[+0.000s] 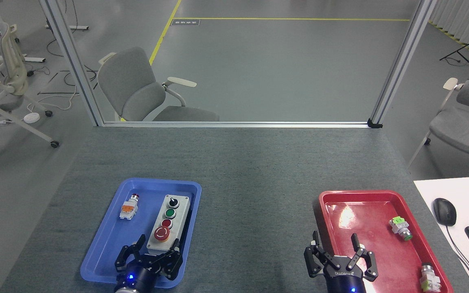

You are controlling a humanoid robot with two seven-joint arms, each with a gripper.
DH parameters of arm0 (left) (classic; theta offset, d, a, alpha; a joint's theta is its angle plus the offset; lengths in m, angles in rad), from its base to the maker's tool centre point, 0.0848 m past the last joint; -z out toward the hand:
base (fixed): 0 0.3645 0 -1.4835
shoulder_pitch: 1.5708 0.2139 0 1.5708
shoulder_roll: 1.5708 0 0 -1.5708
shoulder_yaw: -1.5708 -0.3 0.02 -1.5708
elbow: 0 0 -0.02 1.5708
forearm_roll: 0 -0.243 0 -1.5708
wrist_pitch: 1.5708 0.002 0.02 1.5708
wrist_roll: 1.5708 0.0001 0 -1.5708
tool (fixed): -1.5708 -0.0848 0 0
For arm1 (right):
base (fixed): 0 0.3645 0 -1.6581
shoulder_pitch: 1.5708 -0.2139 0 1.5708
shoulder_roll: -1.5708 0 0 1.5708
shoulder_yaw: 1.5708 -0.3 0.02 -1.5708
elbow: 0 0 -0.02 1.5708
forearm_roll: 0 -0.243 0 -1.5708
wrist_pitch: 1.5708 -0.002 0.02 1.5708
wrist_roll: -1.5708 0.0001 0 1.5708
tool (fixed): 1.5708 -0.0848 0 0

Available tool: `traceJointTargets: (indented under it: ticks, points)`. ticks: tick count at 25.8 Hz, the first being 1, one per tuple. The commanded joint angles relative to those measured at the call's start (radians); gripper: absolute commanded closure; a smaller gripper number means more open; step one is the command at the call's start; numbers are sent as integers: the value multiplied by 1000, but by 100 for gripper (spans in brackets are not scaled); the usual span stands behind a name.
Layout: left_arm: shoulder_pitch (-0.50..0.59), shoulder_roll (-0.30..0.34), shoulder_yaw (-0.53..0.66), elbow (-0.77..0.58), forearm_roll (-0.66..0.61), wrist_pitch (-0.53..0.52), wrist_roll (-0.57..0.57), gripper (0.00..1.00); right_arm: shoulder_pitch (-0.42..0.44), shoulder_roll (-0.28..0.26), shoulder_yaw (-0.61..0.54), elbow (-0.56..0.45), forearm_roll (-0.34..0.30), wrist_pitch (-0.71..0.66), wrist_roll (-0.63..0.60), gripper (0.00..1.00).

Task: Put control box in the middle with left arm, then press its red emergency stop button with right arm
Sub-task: 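Close the left gripper around the grey control box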

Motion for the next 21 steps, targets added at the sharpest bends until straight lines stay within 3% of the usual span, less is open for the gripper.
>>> traceJointTargets:
  ticks: [1,16,18,21]
  points:
    - [-18,-4,1,28,5,-4,2,1,0,6,-1,0,2,4,-1,2]
    - [-75,-15,-1,123,7,-10,0,3,-6,28,0,6,16,2,-1,2]
    - [-85,-12,-1,133,7,-12,-4,13,-6,31,0,6,17,2,-1,2]
    - [-88,-4,-1,137,7,-24,-11,46,-6,29,0,6,17,-1,-1,2]
